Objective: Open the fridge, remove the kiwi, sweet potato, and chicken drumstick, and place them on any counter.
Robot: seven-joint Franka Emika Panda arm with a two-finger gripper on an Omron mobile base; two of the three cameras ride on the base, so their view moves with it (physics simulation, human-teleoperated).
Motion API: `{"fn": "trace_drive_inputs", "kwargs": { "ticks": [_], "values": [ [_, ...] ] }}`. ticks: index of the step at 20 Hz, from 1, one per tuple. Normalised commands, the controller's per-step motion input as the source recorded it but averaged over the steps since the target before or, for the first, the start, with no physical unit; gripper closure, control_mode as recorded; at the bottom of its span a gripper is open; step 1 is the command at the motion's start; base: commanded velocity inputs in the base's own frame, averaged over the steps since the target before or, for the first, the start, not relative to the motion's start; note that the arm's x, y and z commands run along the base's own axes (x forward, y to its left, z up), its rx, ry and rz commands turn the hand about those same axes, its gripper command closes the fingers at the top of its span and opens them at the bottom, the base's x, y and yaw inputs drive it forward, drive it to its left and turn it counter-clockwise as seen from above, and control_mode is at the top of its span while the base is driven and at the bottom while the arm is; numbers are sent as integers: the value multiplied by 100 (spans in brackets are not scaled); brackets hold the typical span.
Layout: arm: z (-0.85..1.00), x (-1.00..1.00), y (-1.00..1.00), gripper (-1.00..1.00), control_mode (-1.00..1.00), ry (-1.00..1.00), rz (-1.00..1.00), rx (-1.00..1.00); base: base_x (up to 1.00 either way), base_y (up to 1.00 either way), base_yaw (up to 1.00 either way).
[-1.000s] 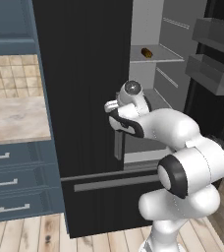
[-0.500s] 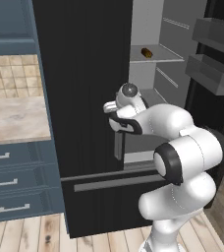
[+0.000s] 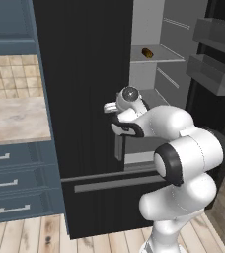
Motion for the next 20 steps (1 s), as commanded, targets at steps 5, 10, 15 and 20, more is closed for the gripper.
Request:
{"fn": "trace_drive_inputs", "kwargs": {
  "ticks": [5, 10, 15, 20],
  "values": [
    [-3, 8, 0, 100, -100, 0, 0, 0, 0, 0, 0],
    [0, 0, 0, 100, -100, 0, 0, 0, 0, 0, 0],
    [0, -8, 34, 100, -100, 0, -8, 0, 0, 0, 0],
    [0, -52, 40, 100, -100, 0, -16, 0, 0, 0, 0]
  ]
}}
